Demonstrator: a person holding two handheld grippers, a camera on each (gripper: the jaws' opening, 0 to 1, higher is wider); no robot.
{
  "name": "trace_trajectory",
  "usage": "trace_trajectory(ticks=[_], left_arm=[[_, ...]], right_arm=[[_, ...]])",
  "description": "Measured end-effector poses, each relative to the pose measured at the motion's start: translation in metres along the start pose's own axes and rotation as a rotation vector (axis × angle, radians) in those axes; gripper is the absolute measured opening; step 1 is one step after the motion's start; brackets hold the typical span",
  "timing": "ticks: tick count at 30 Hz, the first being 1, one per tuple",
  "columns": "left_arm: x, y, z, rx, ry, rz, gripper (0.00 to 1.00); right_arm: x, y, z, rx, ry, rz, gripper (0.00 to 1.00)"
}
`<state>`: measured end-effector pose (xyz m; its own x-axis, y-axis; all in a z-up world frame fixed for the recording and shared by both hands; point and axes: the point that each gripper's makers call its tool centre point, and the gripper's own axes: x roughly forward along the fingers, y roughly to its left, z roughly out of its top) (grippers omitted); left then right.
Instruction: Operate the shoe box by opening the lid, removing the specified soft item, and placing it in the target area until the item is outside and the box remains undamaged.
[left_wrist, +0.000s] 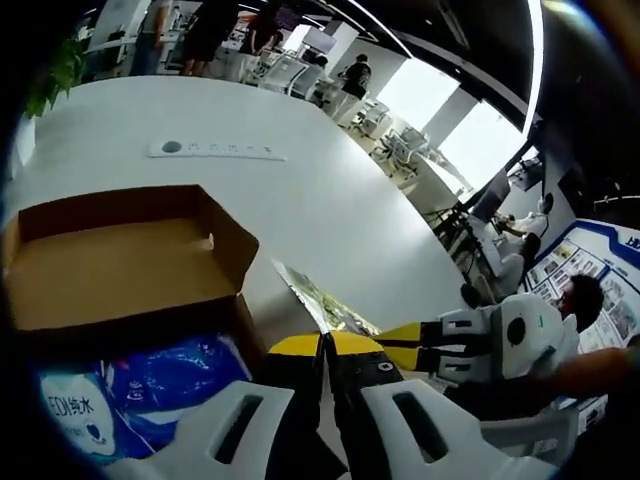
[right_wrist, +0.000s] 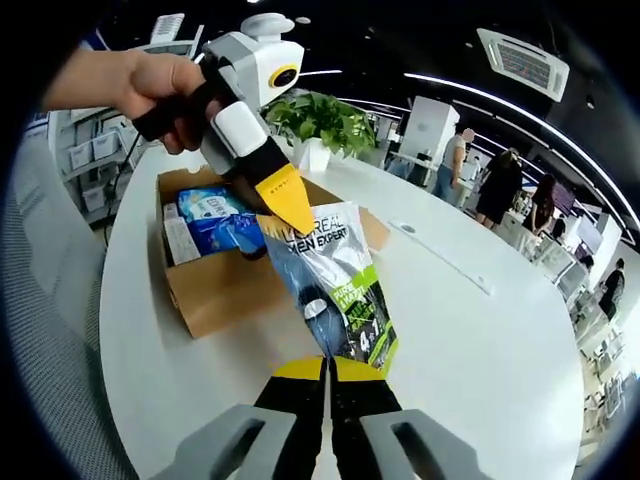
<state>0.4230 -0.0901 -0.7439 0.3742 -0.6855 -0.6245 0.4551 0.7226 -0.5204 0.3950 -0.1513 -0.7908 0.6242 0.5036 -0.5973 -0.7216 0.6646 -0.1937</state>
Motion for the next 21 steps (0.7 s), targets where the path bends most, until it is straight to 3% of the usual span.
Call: trace_trajectory(ticks=[15,21], left_arm=[[0.025,0.019,0.002,0.0,0.024,0.043,0.0],[0.027,0.016,-0.001,0.015,0.035,0.047,0.0]], right_arm=[[0.017,-0.013,-0.016,0.103,0.008,-0.025,0.0],[0.019,-0.009,-0.013,0.118,-0.018,-0.025,0.0]])
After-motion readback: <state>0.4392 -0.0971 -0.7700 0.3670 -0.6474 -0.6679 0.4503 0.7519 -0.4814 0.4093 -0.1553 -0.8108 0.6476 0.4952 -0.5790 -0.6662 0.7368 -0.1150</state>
